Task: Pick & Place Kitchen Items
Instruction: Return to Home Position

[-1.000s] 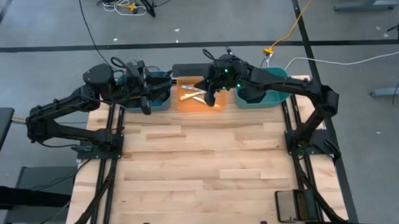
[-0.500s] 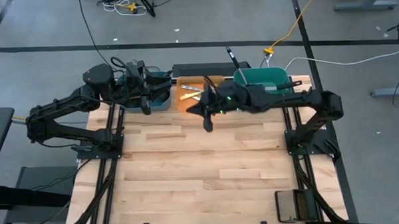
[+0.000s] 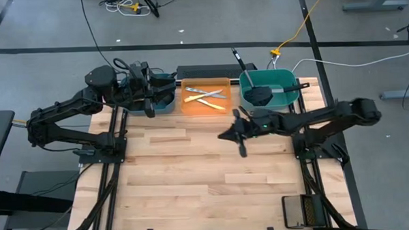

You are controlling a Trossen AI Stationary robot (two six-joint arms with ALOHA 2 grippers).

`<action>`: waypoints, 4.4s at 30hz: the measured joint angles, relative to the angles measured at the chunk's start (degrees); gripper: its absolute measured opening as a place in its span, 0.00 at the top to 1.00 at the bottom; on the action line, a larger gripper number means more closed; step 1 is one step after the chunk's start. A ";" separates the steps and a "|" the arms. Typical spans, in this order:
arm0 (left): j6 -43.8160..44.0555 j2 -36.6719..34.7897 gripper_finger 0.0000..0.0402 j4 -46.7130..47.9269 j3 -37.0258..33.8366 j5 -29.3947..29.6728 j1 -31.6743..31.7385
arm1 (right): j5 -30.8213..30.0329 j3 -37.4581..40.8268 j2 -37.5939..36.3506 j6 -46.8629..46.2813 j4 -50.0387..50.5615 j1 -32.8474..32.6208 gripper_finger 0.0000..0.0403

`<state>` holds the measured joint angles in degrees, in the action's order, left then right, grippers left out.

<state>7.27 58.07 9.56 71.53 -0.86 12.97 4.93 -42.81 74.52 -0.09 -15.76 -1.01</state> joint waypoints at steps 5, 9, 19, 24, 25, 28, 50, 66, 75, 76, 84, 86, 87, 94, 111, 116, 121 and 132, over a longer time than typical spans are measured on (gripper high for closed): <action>0.02 0.01 0.67 0.04 0.00 -0.02 -0.02 | 2.08 10.23 -8.09 4.86 0.08 -0.69 0.99; 0.02 0.01 0.67 0.03 0.00 -0.20 -0.02 | 1.90 17.55 -14.59 5.02 0.01 -0.71 0.99; 0.02 0.03 0.67 0.06 0.00 -0.20 -0.02 | -0.92 33.16 -33.07 4.42 -1.44 -0.58 0.99; 0.01 0.03 0.67 0.02 0.00 -0.20 -0.02 | -0.20 37.65 -40.39 4.87 -1.32 -0.53 0.99; 0.00 0.03 0.67 0.04 0.00 -0.20 -0.02 | -0.03 38.27 -41.59 4.98 -1.37 -0.53 0.99; 0.00 0.03 0.67 0.03 0.00 -0.20 -0.02 | 0.02 39.90 -44.68 5.06 -1.23 -0.50 0.98; -0.01 0.03 0.67 0.02 0.00 -0.20 -0.02 | 0.32 41.94 -65.03 6.97 9.71 2.75 0.98; 0.01 0.03 0.67 0.04 -0.02 -0.21 -0.02 | -1.53 41.90 -74.58 5.09 14.74 2.74 0.98; -0.01 0.03 0.67 0.03 -0.07 -0.22 -0.02 | -2.83 41.89 -74.56 5.07 14.95 2.73 0.98; -0.01 0.03 0.67 0.04 -0.07 -0.22 -0.02 | -2.99 41.88 -74.56 5.27 14.96 2.73 0.98; 0.00 0.03 0.67 0.04 -0.07 -0.20 -0.02 | -2.99 41.90 -74.16 5.10 15.02 2.77 0.98; -0.01 0.03 0.67 0.02 -0.07 -0.22 -0.02 | -2.97 41.90 -74.16 5.10 15.04 2.75 0.98; 0.00 0.03 0.67 0.02 -0.07 -0.21 -0.02 | -2.98 41.89 -74.16 5.10 15.04 2.77 0.98; 0.00 0.03 0.67 0.03 -0.07 -0.20 -0.02 | -2.97 41.90 -74.16 5.12 15.01 2.75 0.98; 0.20 0.03 0.67 -0.05 -0.07 -0.25 -0.02 | -2.97 41.88 -74.16 5.12 15.01 2.77 0.98; 5.66 -0.10 0.67 -2.77 -2.14 0.81 -0.23 | -2.97 41.90 -74.16 5.12 15.01 2.76 0.98; 4.56 -0.03 0.67 -11.03 -8.91 0.87 -1.71 | -2.97 41.90 -74.16 5.12 15.00 2.77 0.98; 2.45 -0.02 0.67 -28.42 -25.33 -0.28 -5.72 | -2.97 41.88 -74.16 5.12 14.99 2.75 0.98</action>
<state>9.72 58.05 -18.85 46.20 -1.15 7.25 1.96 -0.93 0.36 5.04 -0.78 1.74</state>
